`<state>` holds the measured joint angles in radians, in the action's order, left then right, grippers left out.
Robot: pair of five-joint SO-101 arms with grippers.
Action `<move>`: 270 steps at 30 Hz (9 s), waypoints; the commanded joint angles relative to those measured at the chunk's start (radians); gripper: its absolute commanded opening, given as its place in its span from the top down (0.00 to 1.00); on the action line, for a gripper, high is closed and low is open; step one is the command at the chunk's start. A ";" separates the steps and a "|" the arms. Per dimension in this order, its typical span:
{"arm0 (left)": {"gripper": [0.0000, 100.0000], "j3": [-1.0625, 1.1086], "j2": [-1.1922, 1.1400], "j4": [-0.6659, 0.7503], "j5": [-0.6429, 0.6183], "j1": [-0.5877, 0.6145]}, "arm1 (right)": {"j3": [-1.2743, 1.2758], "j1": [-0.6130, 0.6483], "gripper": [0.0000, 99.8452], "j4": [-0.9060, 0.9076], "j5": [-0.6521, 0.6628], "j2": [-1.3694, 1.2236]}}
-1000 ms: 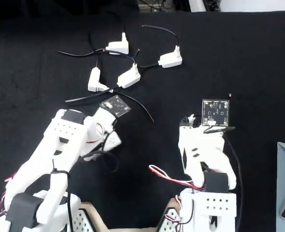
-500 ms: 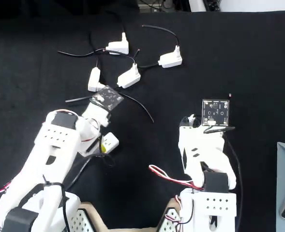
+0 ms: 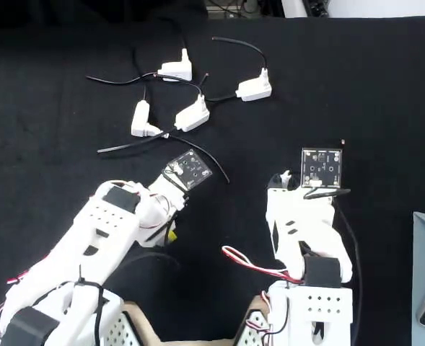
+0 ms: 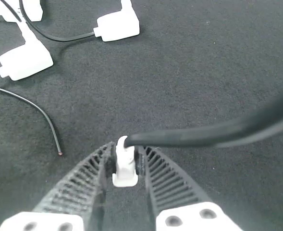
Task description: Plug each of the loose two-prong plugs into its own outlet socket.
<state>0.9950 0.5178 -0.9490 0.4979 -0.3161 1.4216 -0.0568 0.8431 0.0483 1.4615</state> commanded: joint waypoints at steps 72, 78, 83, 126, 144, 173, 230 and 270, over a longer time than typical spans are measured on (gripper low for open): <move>0.90 -0.033 -0.110 0.101 0.071 0.252 | 0.005 0.040 0.99 -0.015 0.006 0.015; 0.84 -0.033 -0.109 0.101 0.216 0.255 | 0.005 0.040 0.99 -0.015 0.006 0.015; 0.73 -0.051 -0.109 0.115 0.218 0.292 | 0.005 0.040 0.99 -0.015 0.006 0.015; 0.74 0.262 0.865 -0.115 -0.391 0.690 | -0.294 0.747 0.99 -0.509 0.153 -0.753; 0.74 0.289 0.865 -0.112 -0.387 0.691 | -0.390 0.815 0.99 -0.792 0.112 -1.161; 0.74 0.298 0.865 -0.112 -0.385 0.691 | -0.303 0.825 0.99 -0.876 0.097 -1.257; 0.74 0.312 0.865 -0.112 -0.384 0.691 | -0.710 0.516 0.64 -0.736 0.183 -1.314; 0.86 0.504 1.284 -0.080 -0.425 0.639 | 0.249 0.359 0.98 -0.189 0.069 0.292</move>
<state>1.4968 1.8052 -1.0211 0.0821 0.3590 1.6149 0.3115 0.6498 0.1174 1.6487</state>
